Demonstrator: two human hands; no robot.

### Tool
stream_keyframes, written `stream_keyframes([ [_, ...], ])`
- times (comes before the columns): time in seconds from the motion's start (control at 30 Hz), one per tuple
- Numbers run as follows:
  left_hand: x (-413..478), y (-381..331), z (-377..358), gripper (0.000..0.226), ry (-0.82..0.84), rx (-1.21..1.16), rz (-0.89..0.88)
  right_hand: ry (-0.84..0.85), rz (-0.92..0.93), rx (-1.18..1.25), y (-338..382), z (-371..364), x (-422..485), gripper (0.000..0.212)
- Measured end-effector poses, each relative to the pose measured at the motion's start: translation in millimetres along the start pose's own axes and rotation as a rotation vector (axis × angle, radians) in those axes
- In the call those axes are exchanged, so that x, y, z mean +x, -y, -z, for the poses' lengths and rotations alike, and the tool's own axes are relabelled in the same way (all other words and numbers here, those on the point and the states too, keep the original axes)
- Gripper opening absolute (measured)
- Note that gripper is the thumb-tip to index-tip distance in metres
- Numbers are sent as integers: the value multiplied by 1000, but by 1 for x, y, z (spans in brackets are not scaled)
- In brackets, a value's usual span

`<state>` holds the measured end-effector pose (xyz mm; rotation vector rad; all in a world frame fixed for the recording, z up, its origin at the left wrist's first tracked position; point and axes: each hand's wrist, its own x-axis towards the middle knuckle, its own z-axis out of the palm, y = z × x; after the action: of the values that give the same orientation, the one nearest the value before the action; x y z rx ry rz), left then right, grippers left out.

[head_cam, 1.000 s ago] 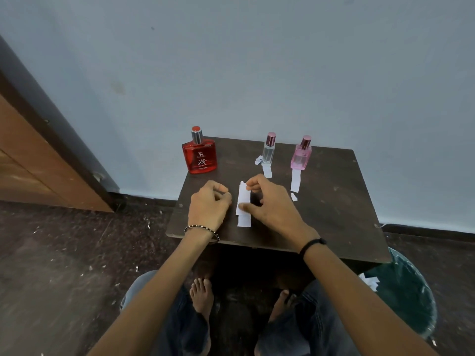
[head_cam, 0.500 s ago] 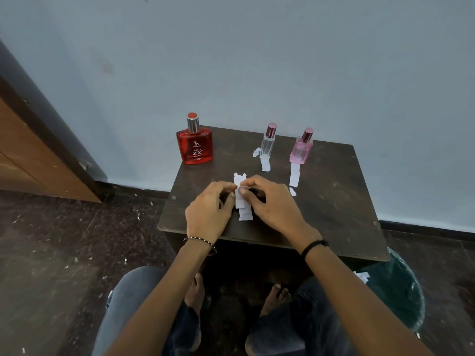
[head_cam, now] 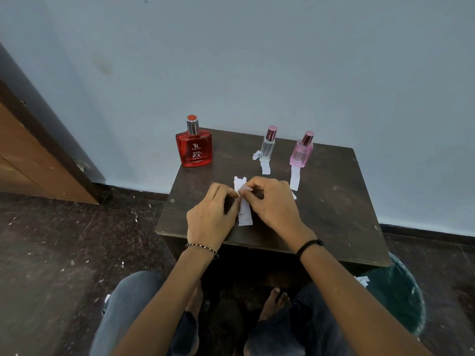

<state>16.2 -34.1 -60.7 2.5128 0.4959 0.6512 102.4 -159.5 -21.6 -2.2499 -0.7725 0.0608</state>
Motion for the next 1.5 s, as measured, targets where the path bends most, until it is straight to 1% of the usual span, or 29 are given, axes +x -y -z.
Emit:
stream_keyframes([
  [0.07,0,-2,1,8,11,27,-38,-15,-45,39,-1,-2,0,9],
  [0.13,0,-3,1,12,11,46,-76,-35,-72,34,-2,-3,-1,10],
  [0.27,-2,-4,0,19,12,62,-133,-45,-67,-8,-1,-4,1,11],
  [0.47,-4,-10,3,21,-22,102,-170,-35,-111,3,-3,-4,6,10],
  [0.67,-3,-15,3,23,-2,161,-144,-37,-263,200,-8,-3,10,3],
  [0.77,-3,-16,1,22,-16,178,-141,-68,-328,290,-11,-5,8,7],
  [0.87,-2,-18,0,20,-32,180,-148,-98,-408,454,-12,-8,8,10],
  [0.97,-2,-18,-3,20,-47,179,-159,-118,-453,634,-10,-4,7,4],
  [1.07,-2,-17,-4,20,-67,160,-152,-105,-440,605,-8,1,1,7],
  [1.1,-1,-17,-4,19,-81,128,-134,-109,-416,562,-7,3,-2,8],
  [1.17,1,-18,-2,16,-126,21,-63,-151,-302,471,-6,5,-9,11],
  [1.23,4,-22,-1,11,-132,-192,69,-167,-168,373,-2,8,-14,12],
  [1.3,10,-26,2,27,-46,-477,230,-147,-93,302,3,8,-18,14],
  [1.37,15,-28,5,40,34,-709,359,-133,-35,271,7,6,-19,15],
  [1.43,20,-25,5,39,63,-890,450,-133,28,259,9,3,-19,18],
  [1.5,25,-21,5,30,51,-985,504,-134,51,237,11,0,-18,23],
])
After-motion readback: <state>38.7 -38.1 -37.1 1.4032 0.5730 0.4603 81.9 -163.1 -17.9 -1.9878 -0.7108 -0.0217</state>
